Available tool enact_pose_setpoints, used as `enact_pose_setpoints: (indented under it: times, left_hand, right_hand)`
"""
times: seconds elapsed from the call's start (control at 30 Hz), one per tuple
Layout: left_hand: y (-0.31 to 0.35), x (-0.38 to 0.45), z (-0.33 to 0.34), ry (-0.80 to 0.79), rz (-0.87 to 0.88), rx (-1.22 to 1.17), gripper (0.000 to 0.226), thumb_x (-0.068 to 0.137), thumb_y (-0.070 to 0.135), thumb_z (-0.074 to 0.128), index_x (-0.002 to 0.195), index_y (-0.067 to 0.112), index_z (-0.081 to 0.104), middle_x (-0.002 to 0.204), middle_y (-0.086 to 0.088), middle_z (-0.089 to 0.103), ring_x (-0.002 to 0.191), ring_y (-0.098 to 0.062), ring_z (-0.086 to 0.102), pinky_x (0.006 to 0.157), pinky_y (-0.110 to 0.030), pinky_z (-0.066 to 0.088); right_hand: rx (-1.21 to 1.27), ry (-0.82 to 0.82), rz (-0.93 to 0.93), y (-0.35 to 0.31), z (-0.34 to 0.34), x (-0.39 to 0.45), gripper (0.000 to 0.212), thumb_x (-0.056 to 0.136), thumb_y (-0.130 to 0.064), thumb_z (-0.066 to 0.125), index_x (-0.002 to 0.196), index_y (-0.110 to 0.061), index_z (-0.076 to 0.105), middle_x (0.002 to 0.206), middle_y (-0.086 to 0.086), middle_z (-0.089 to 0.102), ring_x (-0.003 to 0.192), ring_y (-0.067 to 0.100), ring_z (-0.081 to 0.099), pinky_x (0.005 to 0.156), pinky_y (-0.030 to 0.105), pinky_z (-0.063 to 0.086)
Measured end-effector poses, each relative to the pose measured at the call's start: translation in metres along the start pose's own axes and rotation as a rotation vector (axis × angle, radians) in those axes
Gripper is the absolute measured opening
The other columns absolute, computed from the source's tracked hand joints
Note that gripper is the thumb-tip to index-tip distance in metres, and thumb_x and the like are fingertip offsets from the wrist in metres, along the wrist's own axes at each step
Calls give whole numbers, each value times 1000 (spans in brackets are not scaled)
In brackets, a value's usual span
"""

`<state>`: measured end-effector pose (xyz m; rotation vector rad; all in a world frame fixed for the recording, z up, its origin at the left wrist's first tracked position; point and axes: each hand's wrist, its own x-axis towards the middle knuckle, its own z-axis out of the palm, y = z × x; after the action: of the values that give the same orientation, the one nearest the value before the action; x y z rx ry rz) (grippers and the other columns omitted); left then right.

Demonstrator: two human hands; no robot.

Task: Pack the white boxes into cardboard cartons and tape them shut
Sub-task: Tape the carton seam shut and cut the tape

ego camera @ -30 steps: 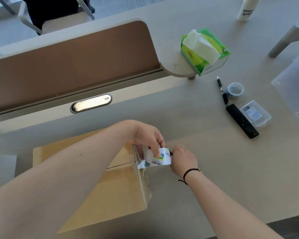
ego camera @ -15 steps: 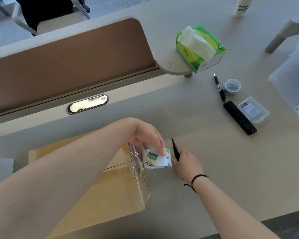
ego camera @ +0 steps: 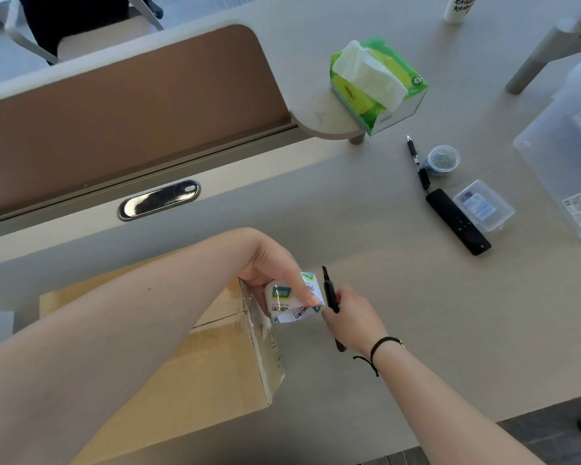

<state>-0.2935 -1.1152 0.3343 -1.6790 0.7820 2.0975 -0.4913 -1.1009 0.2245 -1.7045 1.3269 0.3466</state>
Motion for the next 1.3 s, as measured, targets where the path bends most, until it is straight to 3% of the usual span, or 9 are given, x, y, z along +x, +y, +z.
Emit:
enact_pose_setpoints:
  times: [0.17, 0.23, 0.33, 0.5, 0.7, 0.83, 1.0, 1.13, 1.3]
  left_hand:
    - [-1, 6, 6, 108, 14, 56, 40, 92, 29, 73, 125, 9, 61, 82, -9, 68, 50, -16, 69, 42, -24, 53]
    - [-6, 16, 9, 143, 49, 55, 41, 88, 30, 78, 123, 17, 62, 95, -9, 67, 63, -18, 72, 50, -26, 57]
    - [-15, 35, 9, 182, 128, 41, 51, 82, 29, 84, 126, 30, 58, 119, -7, 64, 103, -27, 69, 72, -32, 62]
    - [-16, 51, 4, 191, 108, 59, 71, 76, 32, 87, 136, 37, 51, 125, -7, 58, 107, -29, 67, 85, -41, 61]
    - [-12, 50, -3, 153, 69, 9, 61, 85, 56, 73, 132, 21, 59, 101, -9, 68, 75, -23, 69, 55, -23, 48]
    - [-10, 48, -11, 108, 61, -17, 59, 84, 63, 69, 121, 17, 66, 102, -13, 72, 80, -30, 74, 59, -26, 46]
    - [-2, 43, -13, 75, 95, -52, 57, 82, 48, 78, 125, 11, 67, 112, -19, 74, 85, -32, 74, 68, -31, 58]
    - [2, 38, -12, 74, 121, -31, 47, 85, 36, 79, 127, 17, 68, 108, -11, 75, 86, -30, 74, 64, -28, 58]
    - [4, 32, -13, 73, 140, -21, 38, 85, 22, 81, 122, 25, 72, 104, -6, 74, 85, -27, 73, 66, -30, 59]
  right_hand:
    - [47, -23, 8, 1, 6, 0, 17, 93, -31, 53, 100, -16, 49, 90, 1, 63, 80, 23, 64, 67, 37, 51]
    - [72, -26, 16, 2, 9, -1, 13, 91, -30, 54, 96, -19, 48, 88, 0, 63, 77, 20, 63, 63, 35, 49]
    - [147, -23, 51, 4, 11, -1, 12, 90, -28, 54, 95, -20, 47, 89, 2, 68, 79, 21, 66, 63, 35, 51]
    - [318, 91, 114, 6, 7, -10, 8, 90, -23, 52, 93, -22, 45, 90, 6, 70, 83, 21, 67, 66, 35, 53]
    - [622, 359, -14, 1, -4, -66, 12, 97, -16, 58, 92, -20, 47, 68, 8, 68, 52, 12, 57, 45, 25, 47]
    - [318, 362, -338, 2, 16, -106, 18, 93, -41, 55, 91, -42, 37, 66, -4, 64, 49, 15, 54, 51, 37, 43]
    - [-41, 249, -563, -14, 42, -114, 18, 93, -49, 41, 101, -33, 39, 54, -4, 56, 46, 23, 51, 40, 35, 37]
    - [-42, 243, -527, -41, 43, -112, 36, 93, -53, 20, 111, -31, 42, 61, -3, 57, 59, 30, 56, 52, 38, 33]
    - [-125, 220, -382, -72, 28, -107, 21, 105, -38, 30, 119, -25, 40, 81, 2, 62, 69, 32, 45, 60, 40, 34]
